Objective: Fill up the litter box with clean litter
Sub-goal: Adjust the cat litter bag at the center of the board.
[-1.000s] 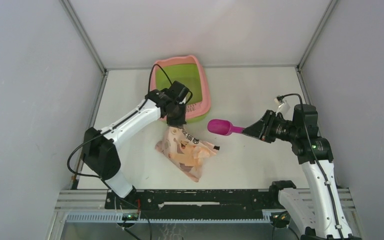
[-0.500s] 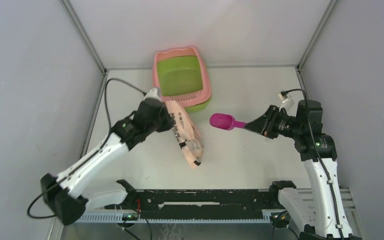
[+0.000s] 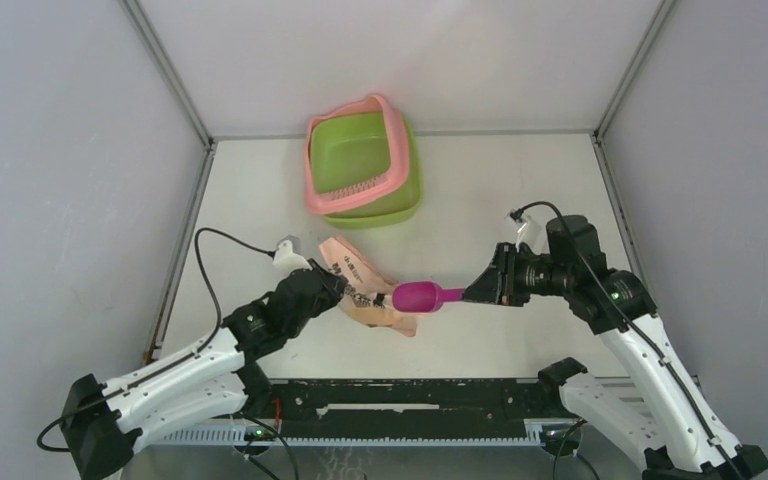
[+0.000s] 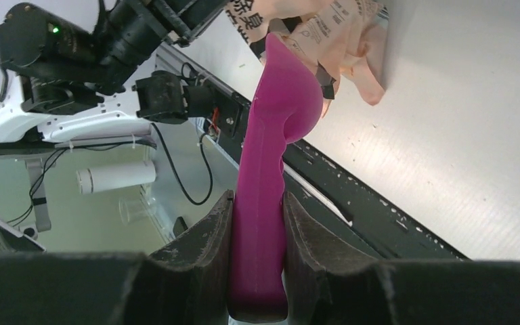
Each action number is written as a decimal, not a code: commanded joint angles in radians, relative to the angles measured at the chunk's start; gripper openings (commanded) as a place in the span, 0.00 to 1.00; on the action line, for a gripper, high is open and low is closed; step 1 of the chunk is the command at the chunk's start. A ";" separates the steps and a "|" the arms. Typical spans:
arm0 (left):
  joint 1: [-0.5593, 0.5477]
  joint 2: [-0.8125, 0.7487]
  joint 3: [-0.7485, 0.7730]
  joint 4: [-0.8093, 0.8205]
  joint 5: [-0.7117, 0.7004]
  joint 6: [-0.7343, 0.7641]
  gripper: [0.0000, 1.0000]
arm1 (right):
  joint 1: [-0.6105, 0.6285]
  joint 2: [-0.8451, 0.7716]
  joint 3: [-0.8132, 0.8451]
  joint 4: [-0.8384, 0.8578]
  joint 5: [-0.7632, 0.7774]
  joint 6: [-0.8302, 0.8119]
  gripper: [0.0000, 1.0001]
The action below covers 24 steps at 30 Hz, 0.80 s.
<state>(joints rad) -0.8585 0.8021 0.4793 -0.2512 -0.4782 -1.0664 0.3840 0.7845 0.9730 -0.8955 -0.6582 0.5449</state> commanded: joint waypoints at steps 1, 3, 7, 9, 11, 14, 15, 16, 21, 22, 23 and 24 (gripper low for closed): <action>-0.026 -0.047 -0.030 -0.041 -0.020 -0.026 0.21 | 0.015 -0.027 -0.001 -0.031 0.098 0.008 0.00; -0.027 -0.077 -0.056 -0.055 -0.021 -0.035 0.22 | 0.016 -0.022 -0.001 -0.048 0.111 -0.003 0.00; -0.030 -0.143 -0.103 -0.077 -0.029 -0.049 0.12 | 0.014 -0.018 0.006 -0.033 0.119 -0.005 0.00; -0.032 -0.175 -0.116 -0.099 -0.037 -0.052 0.05 | 0.010 -0.001 0.026 -0.039 0.118 -0.015 0.00; -0.033 -0.201 -0.126 -0.127 -0.045 -0.054 0.04 | 0.007 0.020 0.050 -0.042 0.109 -0.025 0.00; -0.033 -0.229 -0.132 -0.155 -0.057 -0.054 0.06 | 0.012 0.044 0.063 -0.032 0.081 -0.027 0.00; -0.033 -0.236 -0.130 -0.164 -0.061 -0.054 0.07 | 0.017 0.050 0.063 -0.028 0.076 -0.026 0.00; -0.033 -0.241 -0.128 -0.172 -0.063 -0.053 0.07 | 0.023 0.056 0.064 -0.020 0.075 -0.024 0.00; -0.034 -0.260 -0.122 -0.229 -0.057 -0.057 0.00 | -0.002 0.127 0.145 0.024 0.133 -0.024 0.00; -0.034 -0.264 -0.121 -0.241 -0.054 -0.061 0.00 | -0.010 0.151 0.171 0.038 0.138 -0.023 0.00; -0.035 -0.268 -0.117 -0.255 -0.055 -0.066 0.00 | -0.019 0.189 0.197 0.059 0.141 -0.023 0.00; -0.034 -0.271 -0.112 -0.263 -0.060 -0.066 0.00 | -0.025 0.218 0.223 0.083 0.158 -0.014 0.00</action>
<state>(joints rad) -0.8902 0.5396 0.3740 -0.3836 -0.5007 -1.1278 0.3832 0.9268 1.0821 -0.9375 -0.5457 0.5365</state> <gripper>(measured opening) 0.008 0.342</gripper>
